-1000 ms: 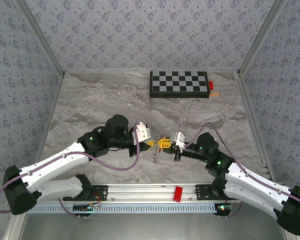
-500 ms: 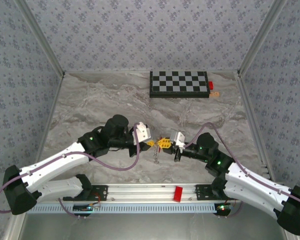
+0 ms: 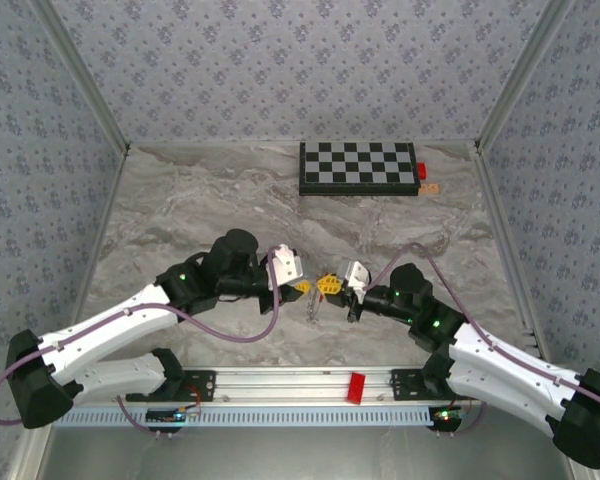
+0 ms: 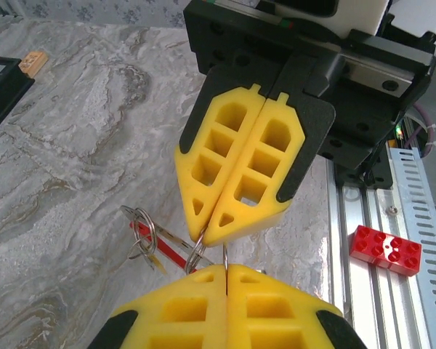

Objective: Put the keys on the keyring

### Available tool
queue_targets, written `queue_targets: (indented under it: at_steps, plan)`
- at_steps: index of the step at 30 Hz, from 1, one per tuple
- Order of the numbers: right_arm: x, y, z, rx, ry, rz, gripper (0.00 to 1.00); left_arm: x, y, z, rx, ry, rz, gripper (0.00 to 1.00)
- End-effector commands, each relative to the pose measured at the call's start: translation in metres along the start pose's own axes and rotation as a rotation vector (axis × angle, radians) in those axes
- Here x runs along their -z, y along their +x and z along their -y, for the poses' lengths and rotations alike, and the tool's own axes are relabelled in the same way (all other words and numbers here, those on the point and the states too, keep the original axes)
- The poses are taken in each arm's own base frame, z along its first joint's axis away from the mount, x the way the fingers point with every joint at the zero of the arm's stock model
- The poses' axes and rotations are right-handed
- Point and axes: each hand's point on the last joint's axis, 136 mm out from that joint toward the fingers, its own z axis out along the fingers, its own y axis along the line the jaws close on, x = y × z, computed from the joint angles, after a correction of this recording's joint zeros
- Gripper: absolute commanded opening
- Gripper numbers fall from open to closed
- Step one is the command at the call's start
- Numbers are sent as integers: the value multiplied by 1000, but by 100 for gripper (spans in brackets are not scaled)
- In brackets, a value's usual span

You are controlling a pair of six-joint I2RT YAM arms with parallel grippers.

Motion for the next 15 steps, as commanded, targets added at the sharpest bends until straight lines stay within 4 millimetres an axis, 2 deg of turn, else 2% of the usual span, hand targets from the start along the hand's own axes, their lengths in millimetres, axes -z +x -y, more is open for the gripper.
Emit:
queue_targets:
  at_steps: [1, 9, 15]
  plan:
    - [5, -20, 7, 8, 32, 52, 0, 5, -16, 3, -38, 6, 41, 0]
    - [23, -38, -2, 78, 27, 181, 0, 7, -18, 4, -36, 6, 52, 0]
    - [23, -43, -9, 86, -14, 203, 0, 5, -17, 6, -29, 28, 49, 0]
